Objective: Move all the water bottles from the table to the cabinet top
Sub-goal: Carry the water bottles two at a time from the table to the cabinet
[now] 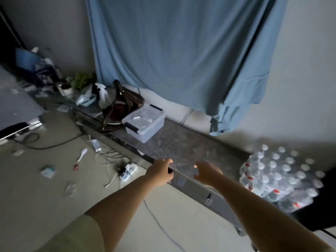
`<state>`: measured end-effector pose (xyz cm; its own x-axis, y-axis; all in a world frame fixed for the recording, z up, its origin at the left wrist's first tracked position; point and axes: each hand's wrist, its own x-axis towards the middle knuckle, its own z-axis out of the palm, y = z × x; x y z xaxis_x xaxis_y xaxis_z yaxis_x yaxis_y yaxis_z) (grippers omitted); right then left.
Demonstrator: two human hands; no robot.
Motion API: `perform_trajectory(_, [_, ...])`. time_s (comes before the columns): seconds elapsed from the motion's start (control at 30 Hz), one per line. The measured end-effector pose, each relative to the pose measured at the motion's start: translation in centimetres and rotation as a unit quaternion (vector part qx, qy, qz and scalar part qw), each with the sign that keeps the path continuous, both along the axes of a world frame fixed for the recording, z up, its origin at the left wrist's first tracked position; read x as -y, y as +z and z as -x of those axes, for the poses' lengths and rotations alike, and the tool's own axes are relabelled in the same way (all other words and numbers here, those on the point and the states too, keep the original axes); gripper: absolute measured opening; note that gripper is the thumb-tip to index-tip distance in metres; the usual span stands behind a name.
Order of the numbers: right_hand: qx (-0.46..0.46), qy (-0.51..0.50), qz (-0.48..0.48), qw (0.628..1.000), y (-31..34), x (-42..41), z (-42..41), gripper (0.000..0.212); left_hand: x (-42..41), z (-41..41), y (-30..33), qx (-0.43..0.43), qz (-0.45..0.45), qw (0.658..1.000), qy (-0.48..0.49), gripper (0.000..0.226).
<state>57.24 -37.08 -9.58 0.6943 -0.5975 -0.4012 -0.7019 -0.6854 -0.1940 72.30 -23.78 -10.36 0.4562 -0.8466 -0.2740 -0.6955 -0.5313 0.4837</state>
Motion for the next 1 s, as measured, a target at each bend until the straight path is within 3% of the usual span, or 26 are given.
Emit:
perform_trajectory(0.3, [-0.012, 0.196, 0.024, 0.98, 1.3, -13.1, -19.4, 0.045, -16.9, -13.3, 1.5, 0.019, 0.002, 0.986, 0.163, 0.046])
perform_trajectory(0.5, [0.022, 0.267, -0.019, 0.963, 1.4, -24.5, -31.7, 0.036, -29.0, -23.0, 2.3, 0.025, -0.014, 0.965, 0.262, 0.048])
perform_trajectory(0.73, [0.003, 0.378, -0.02, 0.926, 0.8, -35.6, -43.1, 0.041, -41.6, -30.5, 0.9, 0.003, -0.017, 0.922, 0.386, 0.046])
perform_trajectory(1.0, [-0.019, 0.51, -0.001, 0.86, 0.3, -42.6, -56.4, 0.042, -49.4, -38.0, 0.6, -0.021, -0.003, 0.857, 0.515, 0.044])
